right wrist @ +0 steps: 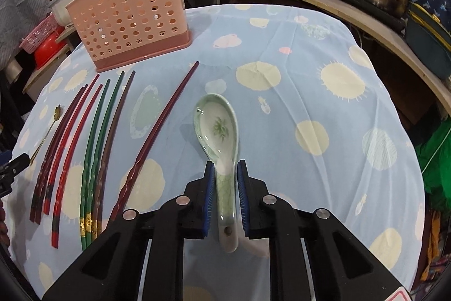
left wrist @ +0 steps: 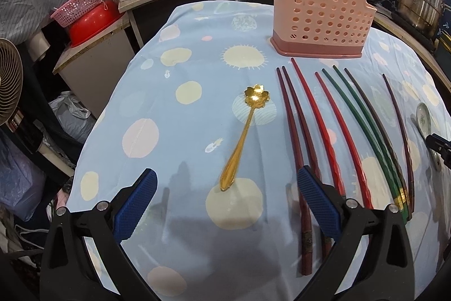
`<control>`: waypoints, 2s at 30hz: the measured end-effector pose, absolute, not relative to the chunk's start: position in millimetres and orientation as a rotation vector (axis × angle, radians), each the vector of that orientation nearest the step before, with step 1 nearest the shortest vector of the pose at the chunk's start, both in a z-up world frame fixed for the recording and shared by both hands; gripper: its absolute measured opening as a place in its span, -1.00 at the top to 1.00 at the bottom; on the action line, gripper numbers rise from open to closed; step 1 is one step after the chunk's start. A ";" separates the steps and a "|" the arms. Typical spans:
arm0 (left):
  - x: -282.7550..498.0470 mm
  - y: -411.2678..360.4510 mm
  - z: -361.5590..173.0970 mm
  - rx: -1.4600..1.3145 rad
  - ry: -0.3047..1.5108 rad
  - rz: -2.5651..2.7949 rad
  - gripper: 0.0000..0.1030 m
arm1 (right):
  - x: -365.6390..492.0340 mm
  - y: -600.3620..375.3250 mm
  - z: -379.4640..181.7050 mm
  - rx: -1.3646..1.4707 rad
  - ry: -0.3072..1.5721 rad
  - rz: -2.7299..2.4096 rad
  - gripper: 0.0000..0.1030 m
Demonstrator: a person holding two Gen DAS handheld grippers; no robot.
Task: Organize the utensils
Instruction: 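Close the left tool on the gold spoon handle while the right tool holds the white spoon, then lift both spoons, lower them into the pink basket and open both tools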
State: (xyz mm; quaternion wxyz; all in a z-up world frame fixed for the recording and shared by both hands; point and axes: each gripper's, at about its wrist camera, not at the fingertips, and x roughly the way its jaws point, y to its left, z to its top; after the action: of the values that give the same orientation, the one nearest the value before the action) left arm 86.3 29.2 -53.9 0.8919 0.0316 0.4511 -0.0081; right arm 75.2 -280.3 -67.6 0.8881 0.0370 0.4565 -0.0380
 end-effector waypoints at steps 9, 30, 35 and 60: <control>98.7 47.1 -62.6 0.053 0.940 -0.026 -0.74 | 70.8 -273.9 -70.8 0.103 0.947 -0.095 0.76; 89.4 46.6 -59.3 -0.014 0.951 -0.205 0.81 | 43.6 -255.0 -56.0 0.184 0.923 -0.079 0.81; 77.1 45.6 -37.4 -0.023 0.912 -0.225 0.82 | 33.0 -243.0 -40.5 0.184 0.896 -0.061 0.84; 69.3 11.1 67.3 0.014 0.755 -0.314 0.99 | 33.6 -209.1 45.9 0.186 0.737 -0.020 0.85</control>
State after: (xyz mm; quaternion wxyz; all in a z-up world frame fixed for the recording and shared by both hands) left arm 69.3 11.1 67.3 0.9176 0.0069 0.3669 -0.1529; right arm 33.6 -209.1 45.9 0.9286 0.0910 0.3597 -0.0098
